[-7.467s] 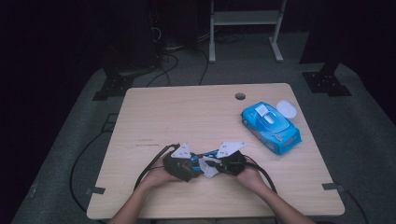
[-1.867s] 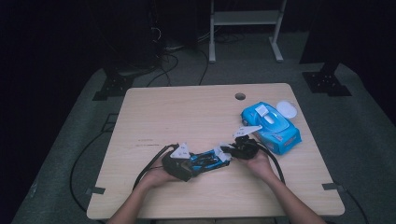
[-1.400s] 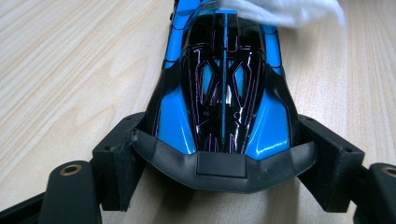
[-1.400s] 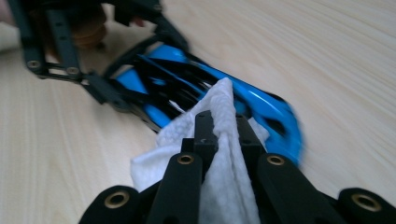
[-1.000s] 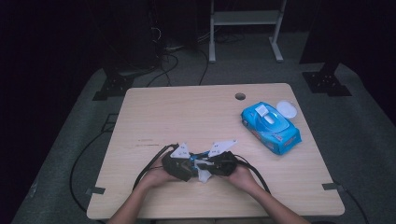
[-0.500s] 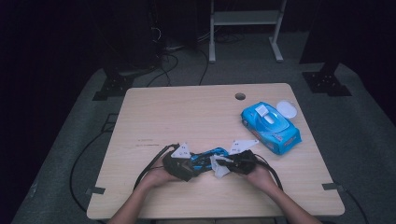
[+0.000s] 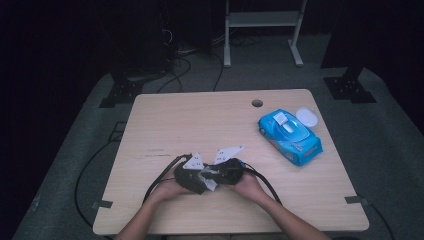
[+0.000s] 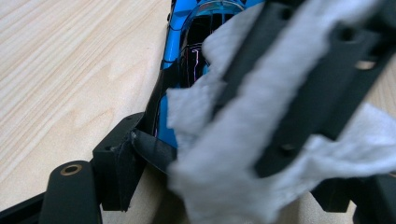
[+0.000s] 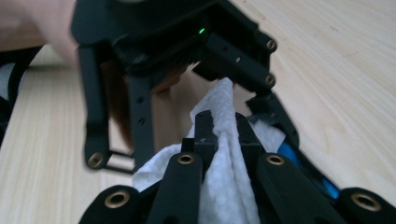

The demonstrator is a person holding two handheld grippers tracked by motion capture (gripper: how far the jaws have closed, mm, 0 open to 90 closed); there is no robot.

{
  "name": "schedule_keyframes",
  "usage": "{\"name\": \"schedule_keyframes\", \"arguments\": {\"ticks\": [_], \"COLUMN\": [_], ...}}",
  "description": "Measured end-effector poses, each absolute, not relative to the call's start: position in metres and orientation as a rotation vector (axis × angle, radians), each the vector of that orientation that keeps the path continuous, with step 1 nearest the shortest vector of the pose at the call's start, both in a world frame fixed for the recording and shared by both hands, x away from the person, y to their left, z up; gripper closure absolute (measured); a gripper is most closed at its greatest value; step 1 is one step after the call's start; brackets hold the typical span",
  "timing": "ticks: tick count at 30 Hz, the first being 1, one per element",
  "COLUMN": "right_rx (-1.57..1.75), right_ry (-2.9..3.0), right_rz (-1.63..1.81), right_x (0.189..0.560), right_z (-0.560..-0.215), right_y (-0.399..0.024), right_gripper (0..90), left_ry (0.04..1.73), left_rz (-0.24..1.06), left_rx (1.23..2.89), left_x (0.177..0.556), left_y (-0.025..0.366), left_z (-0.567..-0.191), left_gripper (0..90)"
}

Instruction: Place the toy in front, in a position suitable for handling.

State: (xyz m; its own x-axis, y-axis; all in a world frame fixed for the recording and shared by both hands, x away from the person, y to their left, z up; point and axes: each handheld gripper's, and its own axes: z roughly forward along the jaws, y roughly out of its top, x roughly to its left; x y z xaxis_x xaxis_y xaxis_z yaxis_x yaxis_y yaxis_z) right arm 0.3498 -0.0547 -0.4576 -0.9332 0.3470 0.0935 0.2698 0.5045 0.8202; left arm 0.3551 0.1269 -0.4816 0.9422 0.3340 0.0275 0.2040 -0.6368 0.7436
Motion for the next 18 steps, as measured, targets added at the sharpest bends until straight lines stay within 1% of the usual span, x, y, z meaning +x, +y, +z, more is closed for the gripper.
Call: {"name": "schedule_keyframes", "arguments": {"ticks": [3, 6, 7, 10, 14, 18], "right_rx": [0.512, 0.562, 0.618, 0.670, 0.635, 0.657], "right_ry": [2.618, 2.586, 2.572, 2.589, 2.588, 2.545], "right_rz": [1.366, 1.339, 1.318, 1.359, 1.323, 1.303], "right_x": [0.352, 0.360, 0.368, 0.372, 0.372, 0.374], "right_z": [-0.456, -0.455, -0.458, -0.460, -0.459, -0.457], "right_y": [-0.054, -0.064, -0.073, -0.074, -0.071, -0.088], "right_gripper": [83.3, 83.3, 83.3, 83.3, 83.2, 83.3], "left_ry": [0.378, 0.378, 0.373, 0.378, 0.377, 0.375], "left_rz": [0.204, 0.203, 0.207, 0.202, 0.205, 0.205], "left_rx": [2.282, 2.280, 2.280, 2.275, 2.282, 2.284], "left_x": [0.355, 0.355, 0.356, 0.356, 0.356, 0.356], "left_y": [0.127, 0.127, 0.127, 0.127, 0.127, 0.128], "left_z": [-0.482, -0.482, -0.482, -0.482, -0.481, -0.481], "left_gripper": [23.8, 23.8, 23.8, 23.8, 23.8, 23.8]}}
